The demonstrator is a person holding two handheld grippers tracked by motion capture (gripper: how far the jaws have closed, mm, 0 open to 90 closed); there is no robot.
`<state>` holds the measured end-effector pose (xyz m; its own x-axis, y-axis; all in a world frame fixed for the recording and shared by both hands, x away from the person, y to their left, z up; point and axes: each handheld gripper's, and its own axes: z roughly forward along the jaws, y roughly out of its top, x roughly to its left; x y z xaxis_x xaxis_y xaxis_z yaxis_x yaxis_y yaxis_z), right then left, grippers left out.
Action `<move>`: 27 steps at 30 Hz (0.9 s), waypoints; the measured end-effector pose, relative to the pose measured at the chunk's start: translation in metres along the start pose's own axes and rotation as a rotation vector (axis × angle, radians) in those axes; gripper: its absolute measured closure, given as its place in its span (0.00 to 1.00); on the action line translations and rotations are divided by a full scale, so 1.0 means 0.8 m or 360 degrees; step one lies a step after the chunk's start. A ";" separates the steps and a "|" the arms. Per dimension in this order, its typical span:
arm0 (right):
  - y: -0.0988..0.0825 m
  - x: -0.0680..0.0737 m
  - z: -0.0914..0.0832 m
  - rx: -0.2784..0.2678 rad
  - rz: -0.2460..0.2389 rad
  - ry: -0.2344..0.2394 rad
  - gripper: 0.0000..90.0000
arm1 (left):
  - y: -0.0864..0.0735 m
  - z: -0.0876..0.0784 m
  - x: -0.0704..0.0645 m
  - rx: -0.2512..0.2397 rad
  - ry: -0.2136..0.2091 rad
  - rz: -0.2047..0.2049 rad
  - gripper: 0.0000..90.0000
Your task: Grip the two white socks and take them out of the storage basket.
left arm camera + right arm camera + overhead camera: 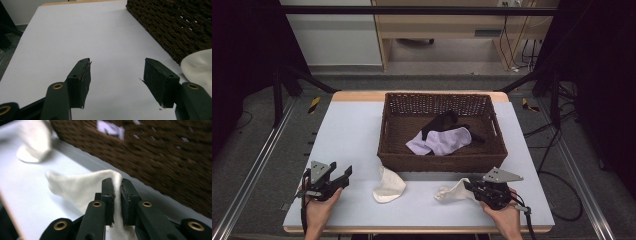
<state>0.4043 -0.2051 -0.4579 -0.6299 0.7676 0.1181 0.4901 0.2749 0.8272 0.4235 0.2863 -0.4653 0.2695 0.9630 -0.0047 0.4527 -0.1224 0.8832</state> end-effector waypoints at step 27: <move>-0.006 -0.060 -0.063 -0.0178 0.0161 -0.0548 0.30 | 0.001 -0.002 0.009 -0.0012 -0.0004 -0.0036 0.37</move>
<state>0.4019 -0.2722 -0.4397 -0.3331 0.9425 0.0265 0.4586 0.1374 0.8780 0.4242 0.2940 -0.4639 0.2614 0.9649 -0.0256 0.4524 -0.0990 0.8863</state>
